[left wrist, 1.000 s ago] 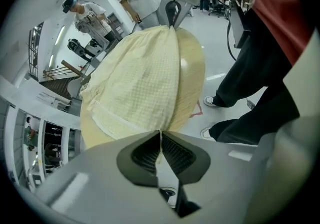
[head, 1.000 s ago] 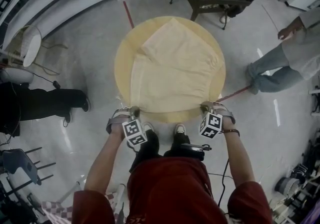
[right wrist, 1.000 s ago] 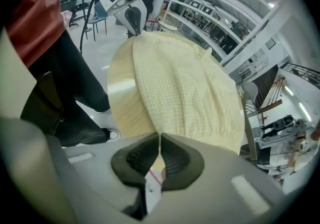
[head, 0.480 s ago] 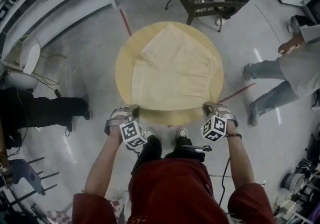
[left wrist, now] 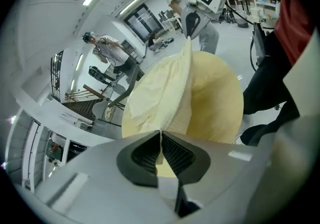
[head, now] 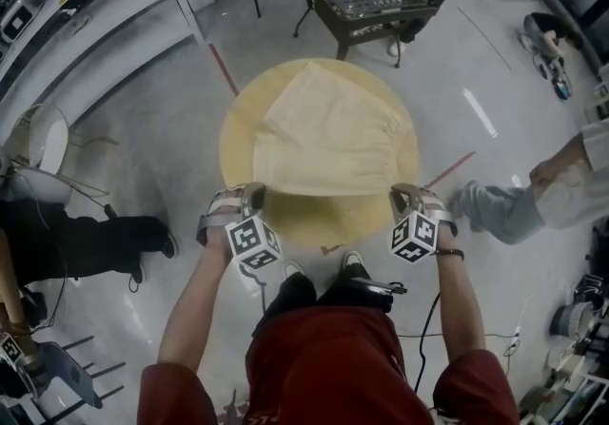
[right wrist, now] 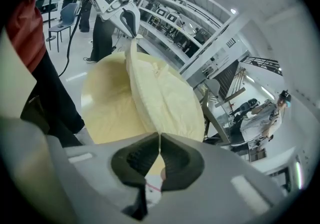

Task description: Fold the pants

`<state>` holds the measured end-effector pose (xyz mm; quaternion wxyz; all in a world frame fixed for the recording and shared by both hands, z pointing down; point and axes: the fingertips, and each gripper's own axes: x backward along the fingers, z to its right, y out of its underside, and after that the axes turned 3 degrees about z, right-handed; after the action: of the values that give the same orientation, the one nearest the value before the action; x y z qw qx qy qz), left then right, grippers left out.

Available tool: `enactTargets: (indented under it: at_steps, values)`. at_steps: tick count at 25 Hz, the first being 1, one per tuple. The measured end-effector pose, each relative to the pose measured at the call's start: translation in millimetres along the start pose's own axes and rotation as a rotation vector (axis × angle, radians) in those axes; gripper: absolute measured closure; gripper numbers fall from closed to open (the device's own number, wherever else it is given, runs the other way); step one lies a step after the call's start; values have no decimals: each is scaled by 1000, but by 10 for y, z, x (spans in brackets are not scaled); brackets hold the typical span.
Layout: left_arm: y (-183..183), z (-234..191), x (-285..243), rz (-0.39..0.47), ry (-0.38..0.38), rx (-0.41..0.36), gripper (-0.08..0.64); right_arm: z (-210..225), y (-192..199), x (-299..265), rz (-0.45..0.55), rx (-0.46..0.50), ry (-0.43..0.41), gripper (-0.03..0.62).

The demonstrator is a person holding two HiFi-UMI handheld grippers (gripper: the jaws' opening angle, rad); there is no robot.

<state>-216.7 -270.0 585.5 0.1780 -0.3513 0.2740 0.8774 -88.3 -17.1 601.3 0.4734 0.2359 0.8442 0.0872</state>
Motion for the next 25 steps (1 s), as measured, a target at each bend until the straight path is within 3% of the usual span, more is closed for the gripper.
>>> enactTargets:
  at_steps: [10,25]
  values:
    - [-294,-583,-115,20,-41,-42,537,509,-105,75,30,-79,82,584]
    - [-846,-1564,-772,-21,-94,-91,538,1538,-6,-366,85,-152,129,584]
